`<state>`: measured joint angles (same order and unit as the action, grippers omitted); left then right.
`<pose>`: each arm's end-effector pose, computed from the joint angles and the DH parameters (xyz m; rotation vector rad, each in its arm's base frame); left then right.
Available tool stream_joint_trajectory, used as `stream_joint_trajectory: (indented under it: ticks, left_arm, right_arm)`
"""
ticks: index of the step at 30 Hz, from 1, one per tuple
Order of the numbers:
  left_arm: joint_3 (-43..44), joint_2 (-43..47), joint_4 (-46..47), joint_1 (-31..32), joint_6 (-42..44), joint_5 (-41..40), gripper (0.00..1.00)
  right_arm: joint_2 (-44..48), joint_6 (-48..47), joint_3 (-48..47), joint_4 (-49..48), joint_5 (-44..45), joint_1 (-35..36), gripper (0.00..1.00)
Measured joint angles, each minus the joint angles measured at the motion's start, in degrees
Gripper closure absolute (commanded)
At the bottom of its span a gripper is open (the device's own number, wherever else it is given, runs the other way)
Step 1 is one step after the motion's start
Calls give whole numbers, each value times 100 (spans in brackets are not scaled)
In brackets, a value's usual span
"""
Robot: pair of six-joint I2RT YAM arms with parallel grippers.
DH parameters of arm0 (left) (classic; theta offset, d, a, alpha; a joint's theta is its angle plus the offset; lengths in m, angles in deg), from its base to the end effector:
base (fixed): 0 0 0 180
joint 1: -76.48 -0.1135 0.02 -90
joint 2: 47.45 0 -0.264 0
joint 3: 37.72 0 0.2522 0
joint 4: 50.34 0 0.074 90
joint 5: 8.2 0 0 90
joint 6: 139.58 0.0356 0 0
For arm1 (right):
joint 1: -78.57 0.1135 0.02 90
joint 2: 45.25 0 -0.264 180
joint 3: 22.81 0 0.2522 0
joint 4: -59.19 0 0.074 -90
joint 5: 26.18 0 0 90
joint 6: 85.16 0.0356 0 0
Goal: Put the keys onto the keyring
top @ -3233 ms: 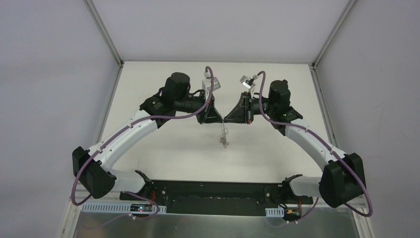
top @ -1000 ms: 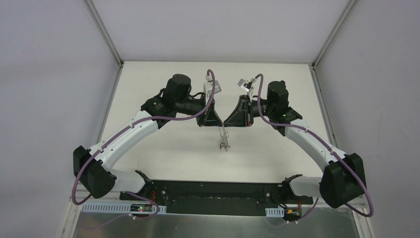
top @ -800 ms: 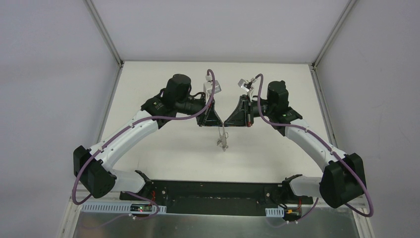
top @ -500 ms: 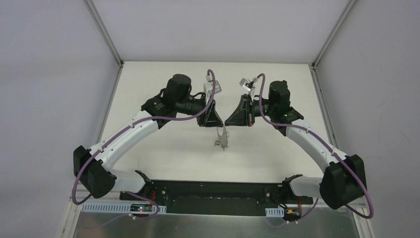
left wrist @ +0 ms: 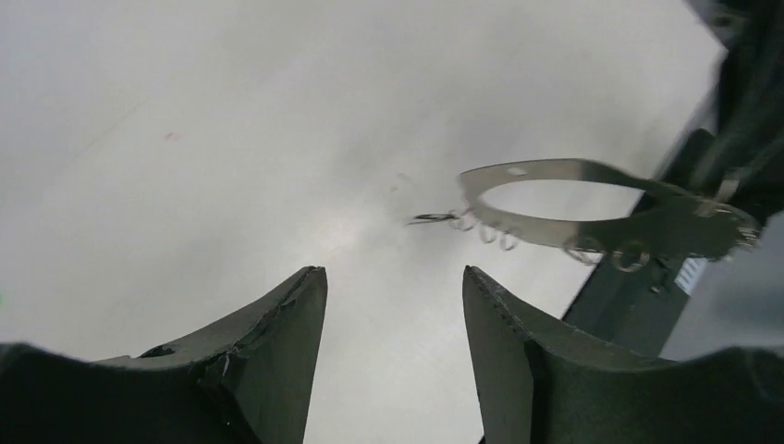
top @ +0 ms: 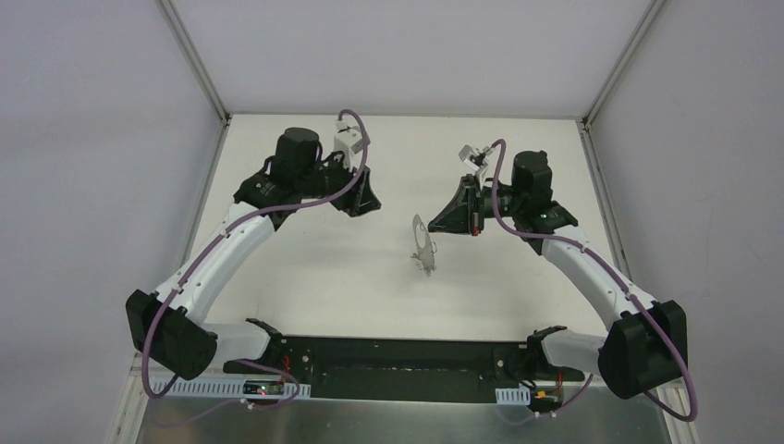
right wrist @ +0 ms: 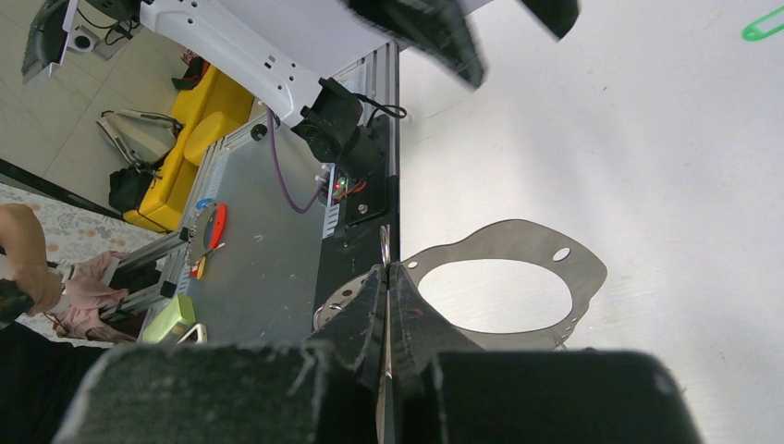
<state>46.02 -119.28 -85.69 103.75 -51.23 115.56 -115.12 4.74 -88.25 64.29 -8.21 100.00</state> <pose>0.2394 -0.1456 0.3752 0.8235 1.8432 -0.9063 0.2337 0.1281 0.3278 -1.2185 1.3363 1.3417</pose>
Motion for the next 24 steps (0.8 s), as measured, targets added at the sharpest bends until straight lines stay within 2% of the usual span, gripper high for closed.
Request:
stream_joint_trajectory:
  ticks: [4, 10, 16, 24]
  left_arm:
    - [179, -483, -422, -717, 37, -807, 43]
    - [789, -2118, -782, -1609, -127, -1685, 43]
    - [1611, -3556, -1062, -1836, -243, -2413, 43]
    - [2898, -4531, -1458, -2037, -573, -2719, 44]
  right_arm:
    - [42, -105, 0, 122, 2, -48, 100]
    - [48, -155, 0, 205, 0, -68, 100]
    - [61, -186, 0, 212, -2, -125, 100]
    - [70, -190, 0, 212, -13, -136, 100]
